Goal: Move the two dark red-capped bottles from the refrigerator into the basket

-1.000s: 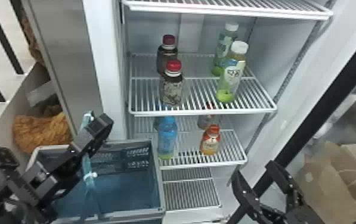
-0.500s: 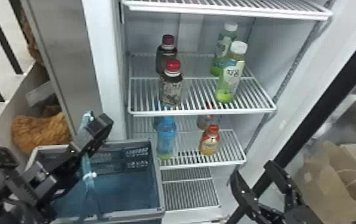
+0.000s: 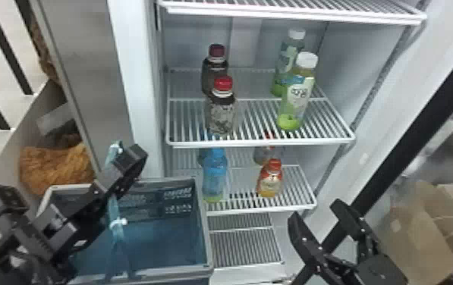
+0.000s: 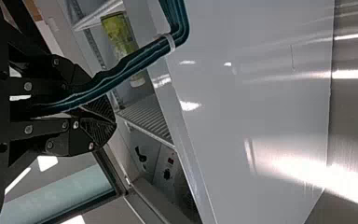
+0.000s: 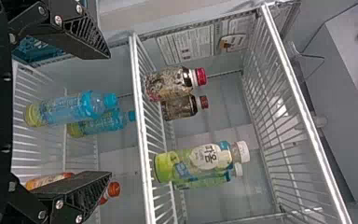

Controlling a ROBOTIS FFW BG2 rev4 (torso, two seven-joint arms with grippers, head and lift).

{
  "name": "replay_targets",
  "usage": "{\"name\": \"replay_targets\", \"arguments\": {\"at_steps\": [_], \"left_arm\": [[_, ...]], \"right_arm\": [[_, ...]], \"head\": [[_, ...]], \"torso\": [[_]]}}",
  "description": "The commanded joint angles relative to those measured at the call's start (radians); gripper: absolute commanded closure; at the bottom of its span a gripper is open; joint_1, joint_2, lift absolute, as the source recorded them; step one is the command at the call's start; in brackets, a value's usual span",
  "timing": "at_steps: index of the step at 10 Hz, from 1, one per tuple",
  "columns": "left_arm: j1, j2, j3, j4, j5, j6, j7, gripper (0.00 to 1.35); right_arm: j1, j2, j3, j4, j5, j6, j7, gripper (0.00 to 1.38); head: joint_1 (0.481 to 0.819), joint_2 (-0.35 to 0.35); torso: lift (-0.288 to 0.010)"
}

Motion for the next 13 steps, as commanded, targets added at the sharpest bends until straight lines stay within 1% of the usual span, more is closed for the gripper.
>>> {"name": "replay_targets", "arguments": {"at_steps": [1,6,10,13], "left_arm": [[0.001,0.000,0.001,0.000,0.002,-0.001,0.000,1.20],[0.001,0.000,0.001,0.000,0.006,-0.003,0.000,1.20],[0.001,0.000,0.001,0.000,0.006,-0.003,0.000,1.20],[0.001,0.000,0.001,0.000,0.006,-0.003,0.000,1.20]], "right_arm": [[-0.022,0.000,0.008,-0.022,0.004,0.037,0.000,0.21],[-0.117,-0.009,0.058,-0.037,0.010,0.121,-0.018,0.21],[-0.213,-0.020,0.104,-0.022,0.016,0.182,-0.040,0.21],[-0.301,-0.025,0.124,-0.010,0.040,0.239,-0.051,0.21]], "head": [[0.695,-0.118],[0.695,-0.082],[0.695,-0.045],[0.695,-0.029]], "torso": [[-0.034],[-0.034],[-0.034],[-0.034]]}}
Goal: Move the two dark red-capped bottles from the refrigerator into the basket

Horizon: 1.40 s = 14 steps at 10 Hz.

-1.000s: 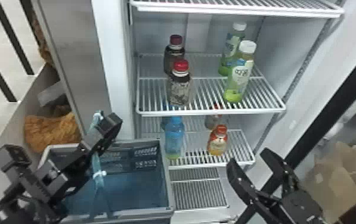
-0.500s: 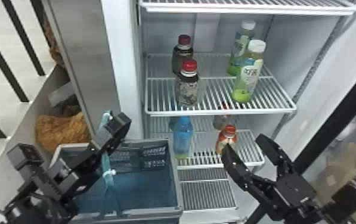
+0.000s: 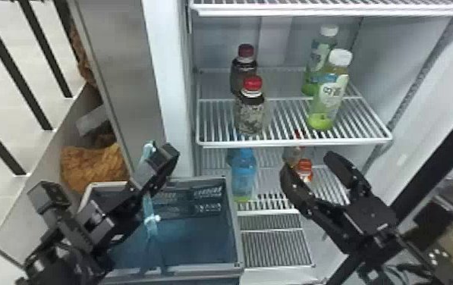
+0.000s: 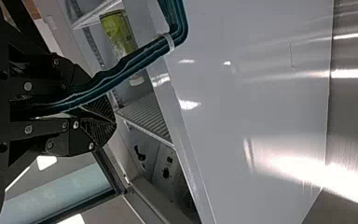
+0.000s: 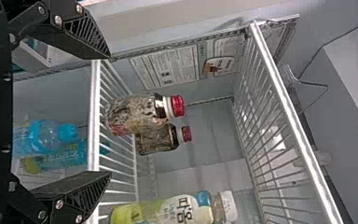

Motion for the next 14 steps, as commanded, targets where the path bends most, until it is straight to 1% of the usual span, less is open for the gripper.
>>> {"name": "replay_targets", "arguments": {"at_steps": [1,3,6,9,14], "left_arm": [[-0.002,0.000,0.000,0.000,0.000,0.000,0.000,1.20],[0.000,0.002,0.000,0.000,0.000,0.000,0.000,1.20],[-0.002,0.002,-0.002,0.000,0.000,0.000,0.000,1.20],[-0.002,0.003,-0.002,0.000,0.000,0.000,0.000,1.20],[-0.005,0.006,-0.004,0.000,0.002,0.000,0.000,1.20]], "right_arm": [[-0.049,-0.005,0.019,0.016,0.010,0.022,-0.003,0.21],[-0.103,-0.008,0.045,0.031,0.030,0.066,-0.004,0.21],[-0.181,-0.012,0.080,0.060,0.046,0.115,-0.035,0.21],[-0.262,-0.012,0.112,0.114,0.052,0.137,-0.057,0.21],[-0.365,-0.009,0.162,0.193,0.054,0.176,-0.100,0.21]], "head": [[0.695,-0.024],[0.695,-0.007],[0.695,0.014],[0.695,0.025],[0.695,0.047]], "torso": [[-0.034],[-0.034],[-0.034],[-0.034],[-0.034]]}}
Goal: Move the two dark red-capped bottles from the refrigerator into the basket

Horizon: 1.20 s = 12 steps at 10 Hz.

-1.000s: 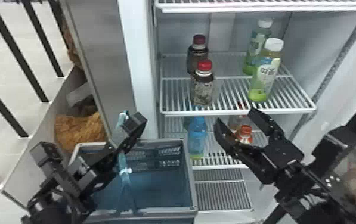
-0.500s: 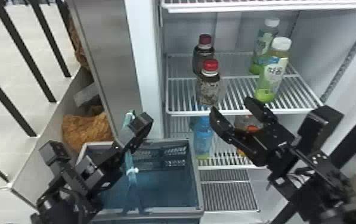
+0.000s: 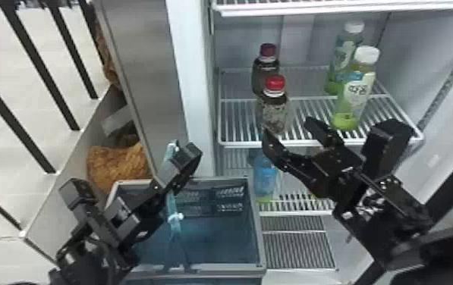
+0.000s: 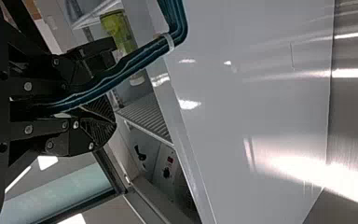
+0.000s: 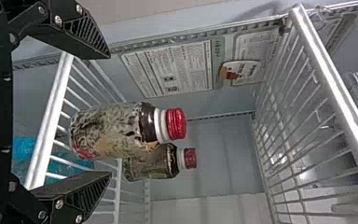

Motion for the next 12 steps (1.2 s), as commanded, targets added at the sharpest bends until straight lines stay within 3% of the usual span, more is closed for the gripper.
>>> {"name": "replay_targets", "arguments": {"at_steps": [1,12], "left_arm": [[-0.001,0.001,-0.001,0.000,0.000,0.000,0.000,1.20],[-0.004,0.010,-0.003,0.000,0.004,0.000,0.000,1.20]], "right_arm": [[-0.025,0.002,0.009,0.019,0.000,0.007,-0.009,0.21],[-0.290,0.019,0.105,0.321,-0.052,-0.008,-0.032,0.21]], "head": [[0.695,0.049],[0.691,0.077]], "torso": [[-0.034],[-0.034]]}}
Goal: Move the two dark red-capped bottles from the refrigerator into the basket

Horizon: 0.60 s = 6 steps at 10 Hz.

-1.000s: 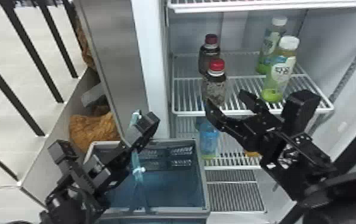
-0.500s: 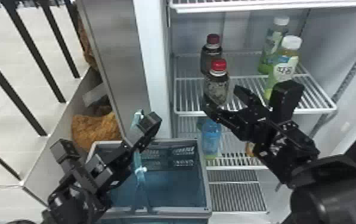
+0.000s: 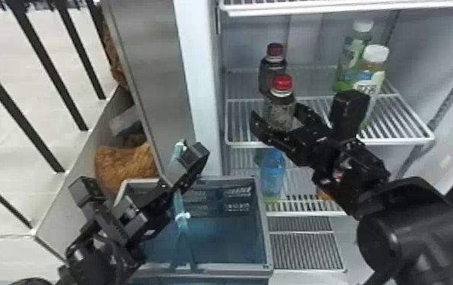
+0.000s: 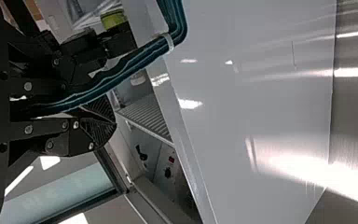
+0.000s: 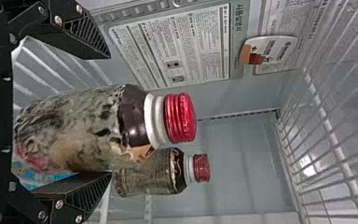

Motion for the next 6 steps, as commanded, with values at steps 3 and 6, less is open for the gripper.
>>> {"name": "replay_targets", "arguments": {"at_steps": [3,6], "left_arm": [[0.002,0.001,-0.002,0.000,0.001,0.000,0.000,1.20],[0.002,0.001,-0.002,0.000,0.003,-0.005,0.000,1.20]], "right_arm": [[-0.015,0.005,-0.008,-0.003,0.004,0.041,-0.008,0.71],[-0.005,0.006,-0.026,-0.035,0.040,0.095,-0.021,1.26]], "head": [[0.686,0.085],[0.689,0.072]], "torso": [[-0.034],[-0.034]]}}
